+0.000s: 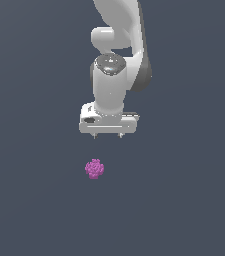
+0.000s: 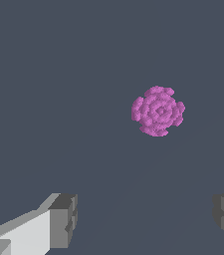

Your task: Pick up the object and move it to a goal position.

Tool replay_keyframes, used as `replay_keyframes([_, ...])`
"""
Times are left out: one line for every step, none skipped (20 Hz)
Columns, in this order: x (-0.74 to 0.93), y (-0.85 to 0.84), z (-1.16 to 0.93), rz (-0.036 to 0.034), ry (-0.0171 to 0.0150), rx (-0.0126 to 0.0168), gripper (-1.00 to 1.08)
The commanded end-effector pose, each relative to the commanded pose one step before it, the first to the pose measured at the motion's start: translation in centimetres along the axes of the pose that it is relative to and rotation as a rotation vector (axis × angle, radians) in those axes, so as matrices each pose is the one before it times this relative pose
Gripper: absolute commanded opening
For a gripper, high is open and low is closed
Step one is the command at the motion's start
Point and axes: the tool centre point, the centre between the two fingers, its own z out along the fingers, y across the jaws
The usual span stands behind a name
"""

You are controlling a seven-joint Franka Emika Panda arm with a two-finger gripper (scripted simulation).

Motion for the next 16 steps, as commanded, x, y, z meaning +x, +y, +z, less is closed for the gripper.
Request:
replay_keyframes([0.311, 0.193, 0.303, -0.02375, -0.00068, 0.00026, 1.0])
replay_keyframes([0.16, 0.095, 0.151, -0.01225, -0.00019, 0.00023, 1.0])
replay_keyframes([0.173, 0.109, 0.164, -0.0134, -0.00018, 0.00027, 1.0])
replay_keyframes([0.185, 0.12, 0.179, -0.01459, -0.00018, 0.00033, 1.0])
replay_keyframes([0.196, 0.134, 0.196, -0.01576, -0.00018, 0.00041, 1.0])
replay_keyframes([0.207, 0.149, 0.214, -0.01692, -0.00018, 0.00051, 1.0])
replay_keyframes([0.216, 0.163, 0.231, -0.01809, -0.00016, 0.00061, 1.0])
replay_keyframes([0.225, 0.179, 0.249, -0.01927, -0.00014, 0.00072, 1.0])
replay_keyframes([0.232, 0.196, 0.267, -0.02044, -0.00011, 0.00085, 1.0])
replay_keyframes([0.238, 0.214, 0.286, -0.02161, -0.00006, 0.001, 1.0])
replay_keyframes([0.242, 0.233, 0.305, -0.02275, 0.0, 0.00115, 1.0])
replay_keyframes([0.239, 0.247, 0.317, -0.02338, 0.00007, 0.00128, 1.0])
replay_keyframes([0.229, 0.254, 0.321, -0.02334, 0.00015, 0.00138, 1.0])
replay_keyframes([0.217, 0.261, 0.324, -0.02327, 0.00024, 0.00147, 1.0])
replay_keyframes([0.206, 0.267, 0.327, -0.0232, 0.00033, 0.00156, 1.0])
replay_keyframes([0.195, 0.272, 0.329, -0.02315, 0.00042, 0.00164, 1.0])
